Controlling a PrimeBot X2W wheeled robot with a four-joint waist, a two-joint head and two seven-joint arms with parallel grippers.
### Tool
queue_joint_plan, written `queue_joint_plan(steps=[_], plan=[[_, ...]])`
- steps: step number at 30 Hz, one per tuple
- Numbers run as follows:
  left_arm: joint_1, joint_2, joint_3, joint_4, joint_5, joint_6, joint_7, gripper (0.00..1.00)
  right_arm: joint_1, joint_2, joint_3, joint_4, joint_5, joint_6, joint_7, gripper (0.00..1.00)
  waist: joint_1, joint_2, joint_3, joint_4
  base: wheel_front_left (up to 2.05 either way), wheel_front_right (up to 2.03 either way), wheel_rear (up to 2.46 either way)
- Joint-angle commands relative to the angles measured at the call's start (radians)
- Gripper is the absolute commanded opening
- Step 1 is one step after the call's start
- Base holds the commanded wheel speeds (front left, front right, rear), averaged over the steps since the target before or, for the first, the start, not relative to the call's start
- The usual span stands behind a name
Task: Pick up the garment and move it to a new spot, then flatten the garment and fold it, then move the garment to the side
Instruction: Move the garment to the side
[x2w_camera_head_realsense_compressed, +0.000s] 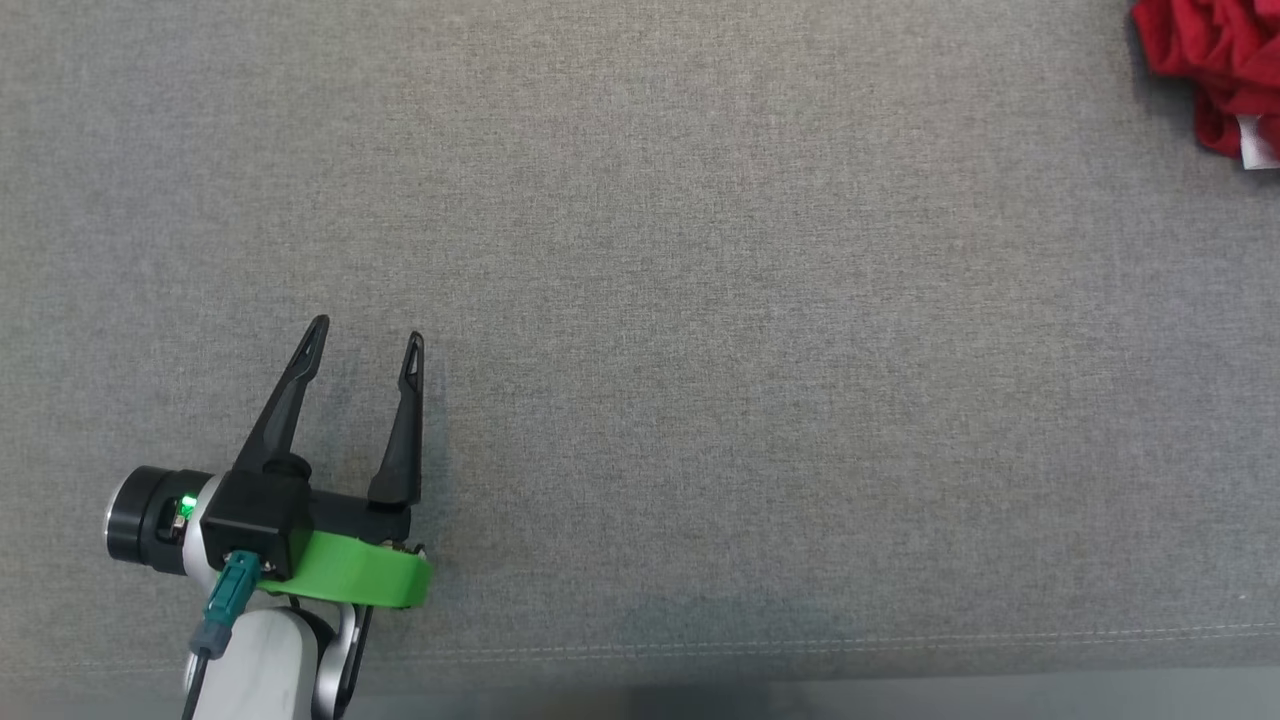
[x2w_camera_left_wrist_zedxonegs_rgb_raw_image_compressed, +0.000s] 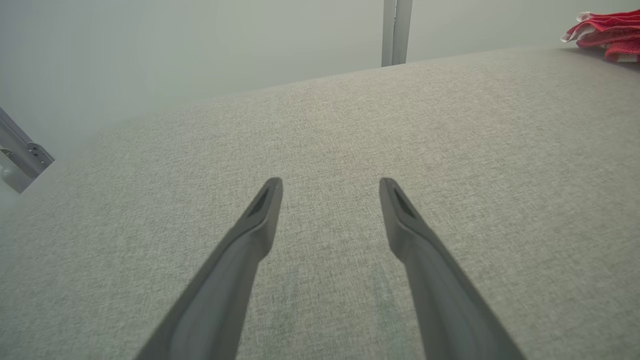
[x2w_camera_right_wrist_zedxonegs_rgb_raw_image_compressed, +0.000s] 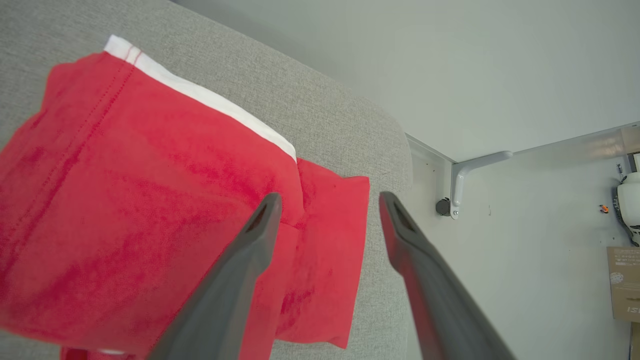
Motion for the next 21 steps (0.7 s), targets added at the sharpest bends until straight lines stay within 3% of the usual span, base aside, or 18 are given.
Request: queue_joint_plan(steps=[1, 5, 12, 21], plan=[[-0.009, 0.002, 0.0, 0.0, -0.004, 0.007, -0.003, 1.0, -0.011, -0.002, 0.004, 0.0, -0.018, -0.001, -0.002, 1.0, -0.0001, 0.0, -0.006, -0.002, 0.0, 0.0, 0.0], [-0.007, -0.005, -0.001, 0.005, -0.009, 0.009, -0.003, 1.0, -0.028, 0.019, 0.006, -0.017, -0.027, -0.001, -0.087, 1.0, -0.0001, 0.0, -0.026, -0.006, 0.0, 0.0, 0.0], [0.014, -0.025, 0.01, 0.021, -0.028, 0.01, -0.003, 1.0, 0.066, 0.109, -0.079, -0.009, 0.115, -0.001, -0.332, 1.0, -0.0001, 0.0, -0.103, -0.02, 0.0, 0.0, 0.0], [0.065, -0.049, 0.028, 0.026, -0.039, 0.023, -0.003, 1.0, 0.208, 0.226, -0.172, 0.073, 0.188, -0.001, -0.562, 1.0, -0.0001, 0.0, -0.227, -0.034, 0.0, 0.0, 0.0]])
